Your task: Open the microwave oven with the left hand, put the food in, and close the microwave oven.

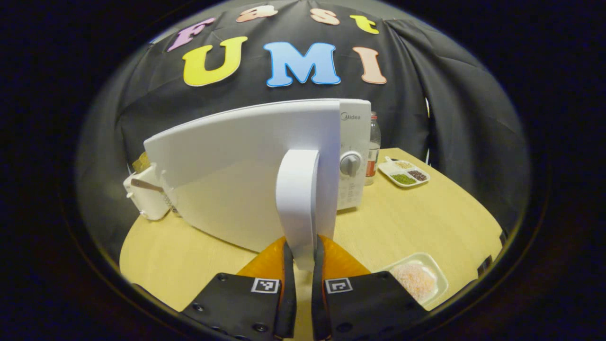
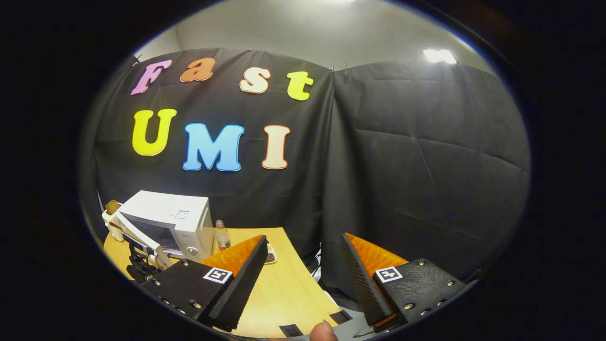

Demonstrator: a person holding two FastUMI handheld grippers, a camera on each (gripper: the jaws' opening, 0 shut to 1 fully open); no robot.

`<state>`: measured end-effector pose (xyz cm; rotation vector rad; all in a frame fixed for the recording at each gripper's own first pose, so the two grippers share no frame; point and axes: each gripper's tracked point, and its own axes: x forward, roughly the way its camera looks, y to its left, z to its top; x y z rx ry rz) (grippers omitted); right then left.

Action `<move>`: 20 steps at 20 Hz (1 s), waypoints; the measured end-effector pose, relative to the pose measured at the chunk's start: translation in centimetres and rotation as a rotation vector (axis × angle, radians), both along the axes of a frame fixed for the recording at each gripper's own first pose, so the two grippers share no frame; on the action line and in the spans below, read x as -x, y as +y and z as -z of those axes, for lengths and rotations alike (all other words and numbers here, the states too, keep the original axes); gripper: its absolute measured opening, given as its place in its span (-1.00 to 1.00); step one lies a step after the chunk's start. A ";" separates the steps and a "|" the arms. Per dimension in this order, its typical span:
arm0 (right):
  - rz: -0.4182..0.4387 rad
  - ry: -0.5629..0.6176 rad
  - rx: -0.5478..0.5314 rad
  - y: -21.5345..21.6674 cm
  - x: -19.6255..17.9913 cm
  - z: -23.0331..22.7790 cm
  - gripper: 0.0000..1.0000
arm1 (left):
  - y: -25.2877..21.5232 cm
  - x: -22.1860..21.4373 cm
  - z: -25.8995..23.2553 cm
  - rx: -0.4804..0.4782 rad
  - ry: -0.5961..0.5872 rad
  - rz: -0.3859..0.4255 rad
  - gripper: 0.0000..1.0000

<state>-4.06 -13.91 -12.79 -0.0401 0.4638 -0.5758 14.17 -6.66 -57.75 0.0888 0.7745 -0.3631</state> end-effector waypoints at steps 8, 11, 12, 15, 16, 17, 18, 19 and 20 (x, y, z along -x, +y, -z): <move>-0.176 -0.086 0.006 2.2 2.8 -2.6 0.89 | 9.7 6.3 -1.4 -0.127 0.033 -0.174 -0.57; -0.203 -0.105 -0.023 1.7 6.0 -2.5 0.89 | 15.1 8.3 -1.8 -0.186 0.079 -0.270 -0.58; -0.208 -0.098 -0.035 1.7 7.0 -1.8 0.88 | 16.7 9.1 -2.0 -0.205 0.090 -0.278 -0.64; -0.249 -0.096 -0.076 2.9 9.0 0.1 0.88 | 19.1 9.8 -2.1 -0.175 0.102 -0.267 -0.60; -0.256 -0.084 -0.095 3.3 9.5 0.6 0.89 | 19.8 10.0 -2.0 -0.171 0.109 -0.253 -0.60; -0.261 -0.097 -0.107 3.8 9.9 0.0 0.89 | 20.4 10.2 -2.1 -0.173 0.116 -0.236 -0.60; -0.259 -0.116 -0.110 4.0 10.1 -0.6 0.89 | 20.9 10.2 -2.2 -0.174 0.113 -0.217 -0.59; -0.253 -0.125 -0.109 4.2 10.2 -0.9 0.88 | 21.5 10.3 -2.2 -0.167 0.115 -0.207 -0.60; -0.245 -0.122 -0.108 4.4 10.3 -0.8 0.88 | 21.8 10.2 -2.2 -0.157 0.120 -0.199 -0.56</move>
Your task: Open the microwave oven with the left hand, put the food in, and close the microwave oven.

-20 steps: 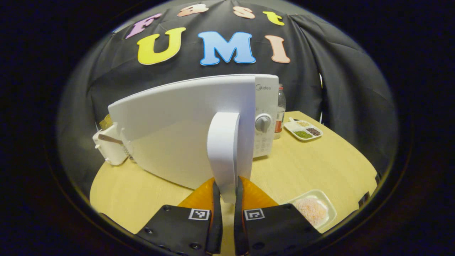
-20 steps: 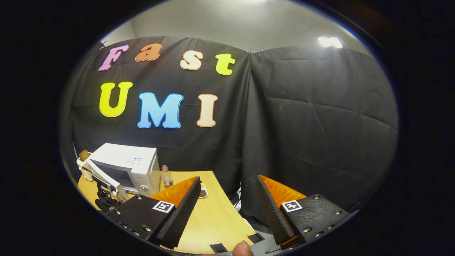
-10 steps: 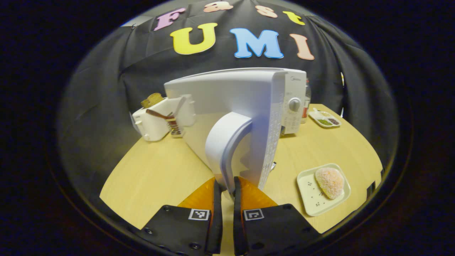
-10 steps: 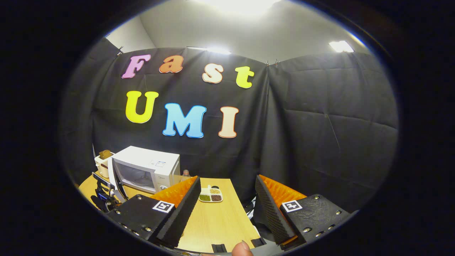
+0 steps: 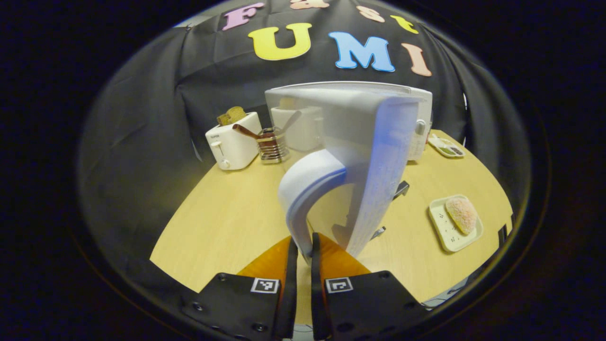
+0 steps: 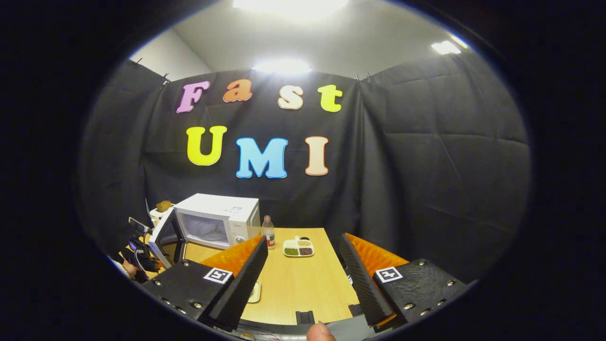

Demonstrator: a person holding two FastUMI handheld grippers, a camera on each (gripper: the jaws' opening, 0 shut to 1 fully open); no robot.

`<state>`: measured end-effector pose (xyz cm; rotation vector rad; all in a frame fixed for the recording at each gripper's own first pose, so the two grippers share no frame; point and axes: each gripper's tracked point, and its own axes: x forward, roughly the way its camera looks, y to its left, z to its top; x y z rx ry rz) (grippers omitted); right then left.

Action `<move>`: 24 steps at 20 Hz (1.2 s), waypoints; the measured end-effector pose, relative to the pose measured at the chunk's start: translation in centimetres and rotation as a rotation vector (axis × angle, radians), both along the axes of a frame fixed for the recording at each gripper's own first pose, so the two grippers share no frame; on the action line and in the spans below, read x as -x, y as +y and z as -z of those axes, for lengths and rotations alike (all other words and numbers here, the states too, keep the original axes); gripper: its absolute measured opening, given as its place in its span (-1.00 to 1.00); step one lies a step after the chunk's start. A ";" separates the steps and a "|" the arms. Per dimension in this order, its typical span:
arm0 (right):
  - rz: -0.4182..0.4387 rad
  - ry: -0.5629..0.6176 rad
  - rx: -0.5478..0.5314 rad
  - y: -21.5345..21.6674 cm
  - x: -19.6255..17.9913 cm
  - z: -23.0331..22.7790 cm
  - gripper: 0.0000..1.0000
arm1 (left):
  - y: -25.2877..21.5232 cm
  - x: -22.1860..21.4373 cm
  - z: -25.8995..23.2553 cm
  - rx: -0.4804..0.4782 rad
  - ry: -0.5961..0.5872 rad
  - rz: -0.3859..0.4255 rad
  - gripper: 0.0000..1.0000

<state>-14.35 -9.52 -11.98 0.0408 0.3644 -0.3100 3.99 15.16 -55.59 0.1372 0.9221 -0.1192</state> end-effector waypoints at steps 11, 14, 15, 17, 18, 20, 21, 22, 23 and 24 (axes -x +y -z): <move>0.107 0.063 -0.068 5.8 -5.3 1.3 0.89 | 7.0 -0.3 0.1 0.124 -0.003 0.152 0.10; 0.089 0.085 -0.052 8.6 -6.6 1.7 0.89 | 8.9 -0.4 0.2 0.136 -0.007 0.178 0.31; 0.086 0.094 -0.052 9.2 -6.9 2.0 0.89 | 9.6 -0.6 0.3 0.139 -0.007 0.177 0.31; 0.068 0.093 -0.062 10.9 -7.6 1.9 0.89 | 10.8 -0.9 0.5 0.146 0.007 0.164 0.45; 0.054 0.097 -0.062 11.7 -8.0 2.1 0.89 | 11.2 -0.6 0.4 0.146 0.013 0.161 0.51; 0.029 0.118 -0.050 12.7 -8.4 2.7 0.89 | 12.2 -0.1 0.0 0.123 -0.001 0.161 0.56; 0.015 0.118 -0.048 13.3 -8.6 2.7 0.89 | 12.7 0.4 -0.1 0.109 -0.006 0.170 0.62; 0.001 0.120 -0.048 13.8 -8.8 2.8 0.89 | 13.2 1.2 0.0 0.093 -0.002 0.178 0.63; -0.012 0.124 -0.048 14.3 -9.0 3.3 0.89 | 13.9 2.0 0.1 0.071 0.007 0.184 0.70; -0.029 0.133 -0.051 14.7 -9.2 4.0 0.89 | 14.8 2.7 -0.1 0.050 0.006 0.180 0.70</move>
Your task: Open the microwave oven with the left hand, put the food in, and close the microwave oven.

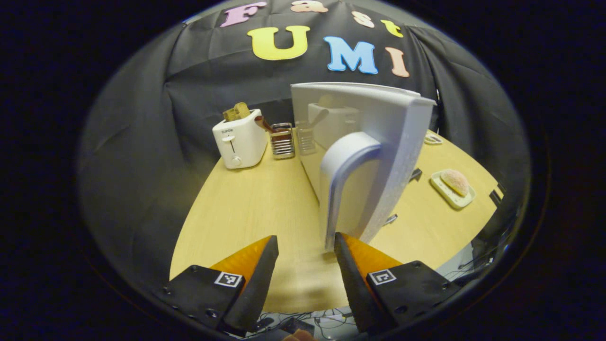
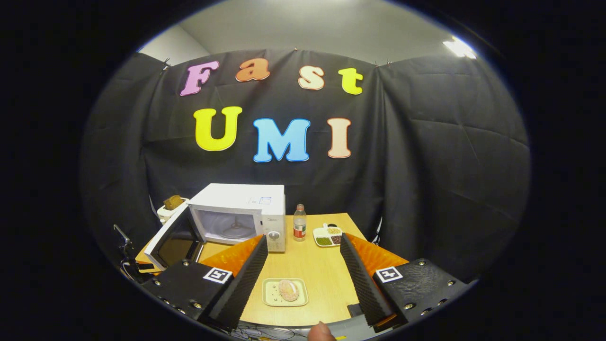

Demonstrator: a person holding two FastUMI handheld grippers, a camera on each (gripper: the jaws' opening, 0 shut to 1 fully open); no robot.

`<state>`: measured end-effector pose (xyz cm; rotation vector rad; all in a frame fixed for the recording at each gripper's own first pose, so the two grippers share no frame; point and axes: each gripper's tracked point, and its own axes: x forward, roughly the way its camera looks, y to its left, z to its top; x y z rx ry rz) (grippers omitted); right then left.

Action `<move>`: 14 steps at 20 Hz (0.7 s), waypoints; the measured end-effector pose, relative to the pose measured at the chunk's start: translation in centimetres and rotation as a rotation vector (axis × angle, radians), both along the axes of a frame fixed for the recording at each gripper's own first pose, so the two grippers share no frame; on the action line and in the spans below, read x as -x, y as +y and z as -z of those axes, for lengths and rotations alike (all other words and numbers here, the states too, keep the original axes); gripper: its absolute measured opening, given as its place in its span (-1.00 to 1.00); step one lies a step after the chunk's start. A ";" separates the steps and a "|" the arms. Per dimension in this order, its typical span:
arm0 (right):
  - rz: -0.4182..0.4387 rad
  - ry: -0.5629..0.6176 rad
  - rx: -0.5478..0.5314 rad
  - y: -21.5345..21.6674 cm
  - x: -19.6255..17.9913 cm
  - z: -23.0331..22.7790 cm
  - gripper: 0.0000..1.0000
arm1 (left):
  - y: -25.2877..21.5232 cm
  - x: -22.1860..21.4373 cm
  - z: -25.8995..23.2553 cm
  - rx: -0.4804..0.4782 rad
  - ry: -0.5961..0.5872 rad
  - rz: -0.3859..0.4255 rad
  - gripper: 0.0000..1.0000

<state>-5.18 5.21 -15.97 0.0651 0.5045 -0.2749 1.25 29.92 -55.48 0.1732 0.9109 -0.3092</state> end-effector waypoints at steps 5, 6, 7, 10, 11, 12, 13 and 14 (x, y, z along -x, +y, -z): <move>-0.078 0.131 -0.054 1.5 -0.8 7.6 0.89 | 0.2 3.5 -5.4 0.105 -0.024 -0.115 0.63; -0.089 0.156 -0.073 1.8 -0.8 9.2 0.89 | -0.2 4.0 -6.6 0.133 -0.030 -0.145 0.72; -0.096 0.177 -0.088 1.7 -0.7 10.9 0.89 | -0.8 4.3 -7.8 0.160 -0.032 -0.174 0.70; -0.136 0.270 -0.148 1.8 -0.5 16.4 0.89 | -2.7 5.1 -10.6 0.191 -0.056 -0.234 0.73; -0.157 0.298 -0.161 1.8 -0.6 18.2 0.89 | -3.0 5.1 -11.6 0.176 -0.071 -0.252 0.76; -0.177 0.326 -0.171 1.7 -0.6 20.0 0.89 | -3.7 5.1 -12.5 0.164 -0.085 -0.271 0.82; -0.198 0.367 -0.184 1.5 -0.5 21.9 0.89 | -4.3 5.3 -13.5 0.153 -0.089 -0.303 0.93; -0.214 0.393 -0.206 1.3 -0.6 23.5 0.89 | -5.1 5.4 -14.3 0.160 -0.088 -0.335 0.93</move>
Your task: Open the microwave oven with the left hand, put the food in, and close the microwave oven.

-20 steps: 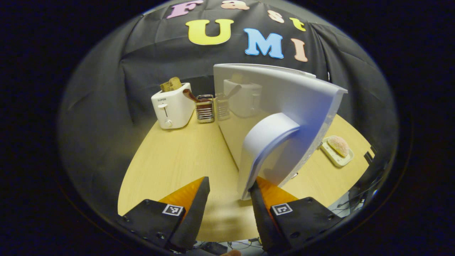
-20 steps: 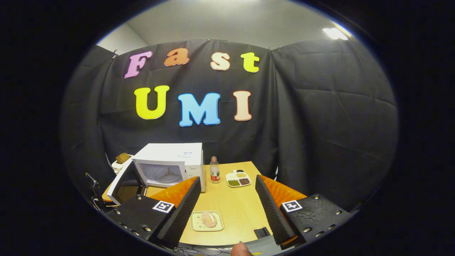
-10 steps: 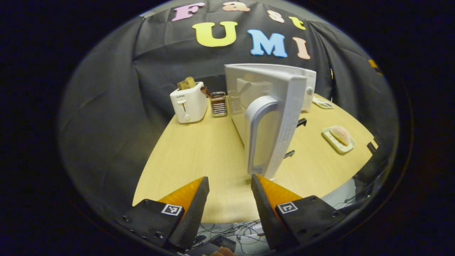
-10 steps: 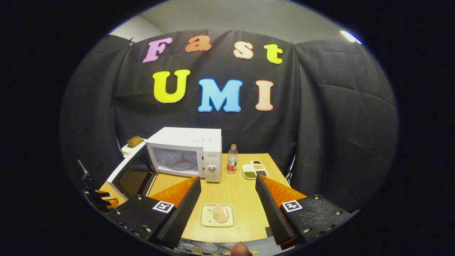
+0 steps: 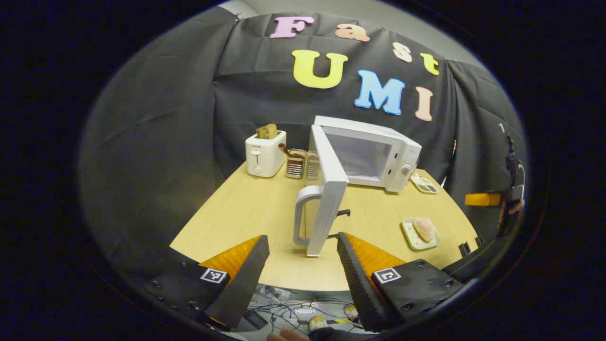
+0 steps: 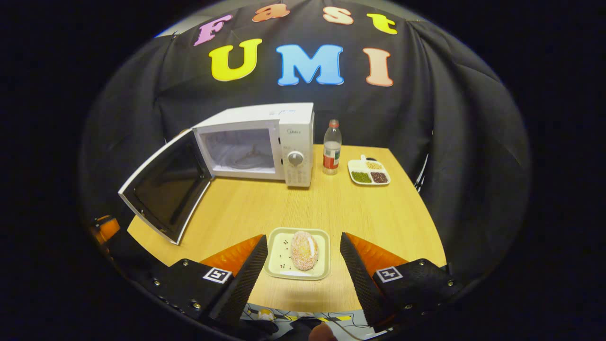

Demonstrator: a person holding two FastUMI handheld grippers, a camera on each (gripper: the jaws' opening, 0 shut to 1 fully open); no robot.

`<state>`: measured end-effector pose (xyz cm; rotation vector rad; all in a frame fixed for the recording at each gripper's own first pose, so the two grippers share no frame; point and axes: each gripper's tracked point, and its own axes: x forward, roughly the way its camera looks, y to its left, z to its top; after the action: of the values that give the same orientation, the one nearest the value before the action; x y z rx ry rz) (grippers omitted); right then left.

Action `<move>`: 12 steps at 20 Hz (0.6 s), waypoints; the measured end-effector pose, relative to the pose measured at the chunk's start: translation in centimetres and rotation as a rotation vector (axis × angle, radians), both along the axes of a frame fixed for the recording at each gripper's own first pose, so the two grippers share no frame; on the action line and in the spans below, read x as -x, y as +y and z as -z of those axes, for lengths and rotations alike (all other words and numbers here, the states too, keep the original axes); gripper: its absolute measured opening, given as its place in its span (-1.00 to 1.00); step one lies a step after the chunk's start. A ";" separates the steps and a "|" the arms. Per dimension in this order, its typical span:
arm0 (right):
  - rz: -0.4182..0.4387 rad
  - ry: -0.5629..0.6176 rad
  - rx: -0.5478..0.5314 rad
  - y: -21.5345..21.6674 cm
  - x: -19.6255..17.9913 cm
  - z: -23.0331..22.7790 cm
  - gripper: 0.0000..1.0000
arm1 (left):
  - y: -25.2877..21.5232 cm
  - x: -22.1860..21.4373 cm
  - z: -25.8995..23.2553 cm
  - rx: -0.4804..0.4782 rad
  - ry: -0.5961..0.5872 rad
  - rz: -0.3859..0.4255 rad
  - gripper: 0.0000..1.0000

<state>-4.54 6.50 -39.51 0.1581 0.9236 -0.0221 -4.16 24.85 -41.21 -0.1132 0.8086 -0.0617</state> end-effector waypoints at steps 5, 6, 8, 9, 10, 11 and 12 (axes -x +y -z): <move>-0.070 0.118 -0.098 0.4 0.8 8.0 0.93 | -2.6 1.3 -4.3 -0.014 0.016 -0.168 0.86; -0.086 0.128 -0.103 0.3 0.5 9.4 0.95 | -3.0 1.5 -5.4 -0.018 0.013 -0.201 0.94; -0.108 0.158 -0.118 0.4 0.0 11.6 0.94 | -3.6 2.3 -7.2 -0.044 0.006 -0.254 1.00; -0.110 0.163 -0.136 0.7 -0.5 12.4 0.94 | -4.0 2.9 -7.6 -0.059 0.014 -0.269 1.00; -0.114 0.170 -0.150 0.9 -0.8 13.0 0.94 | -4.3 3.6 -7.8 -0.077 0.030 -0.281 0.92; -0.121 0.179 -0.153 1.1 -1.0 13.8 0.94 | -4.5 4.1 -8.2 -0.091 0.039 -0.295 0.94; -0.129 0.188 -0.156 1.2 -1.2 14.5 0.94 | -4.9 4.5 -8.6 -0.094 0.043 -0.307 0.86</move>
<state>-3.32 7.72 -53.99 0.2440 1.1219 0.1569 -8.70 19.98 -32.58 -0.1489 0.8277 0.2690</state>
